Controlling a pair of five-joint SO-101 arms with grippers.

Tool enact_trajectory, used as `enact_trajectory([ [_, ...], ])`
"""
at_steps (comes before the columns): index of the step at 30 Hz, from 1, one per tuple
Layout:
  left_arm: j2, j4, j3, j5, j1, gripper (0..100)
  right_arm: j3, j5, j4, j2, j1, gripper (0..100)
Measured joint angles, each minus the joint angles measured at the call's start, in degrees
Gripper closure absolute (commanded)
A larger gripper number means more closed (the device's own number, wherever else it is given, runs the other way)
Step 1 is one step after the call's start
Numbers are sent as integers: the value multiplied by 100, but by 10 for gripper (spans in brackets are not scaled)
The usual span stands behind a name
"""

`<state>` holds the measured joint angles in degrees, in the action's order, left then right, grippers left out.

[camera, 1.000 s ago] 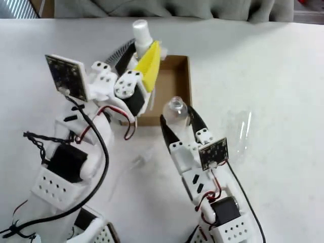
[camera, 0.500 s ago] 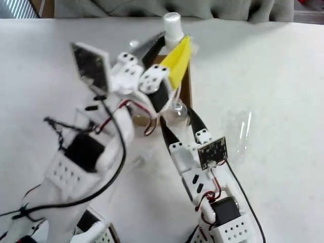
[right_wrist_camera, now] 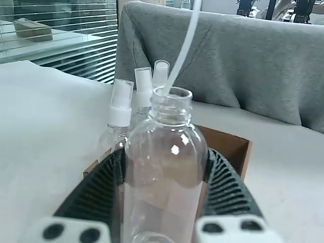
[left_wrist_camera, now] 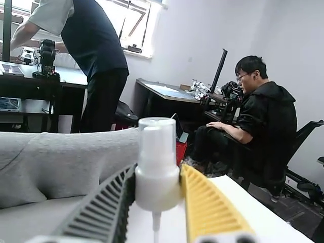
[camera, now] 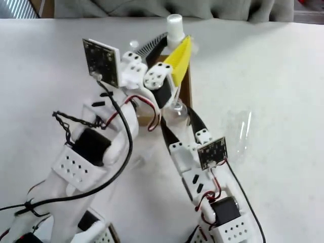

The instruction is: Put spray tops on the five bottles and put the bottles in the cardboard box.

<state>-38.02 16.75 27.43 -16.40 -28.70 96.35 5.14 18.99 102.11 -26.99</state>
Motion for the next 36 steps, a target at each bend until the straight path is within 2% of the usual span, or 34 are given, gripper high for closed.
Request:
enact_trajectory([
  [17, 0, -9, 967, -18, -9, 979, 0, 0, 70, 0, 9, 982],
  [30, 0, -9, 1670, -26, -264, 979, 0, 0, 176, -9, 53, 982],
  [36, -721, 9, 2303, -18, -369, 979, 0, 0, 176, -9, 18, 982],
])
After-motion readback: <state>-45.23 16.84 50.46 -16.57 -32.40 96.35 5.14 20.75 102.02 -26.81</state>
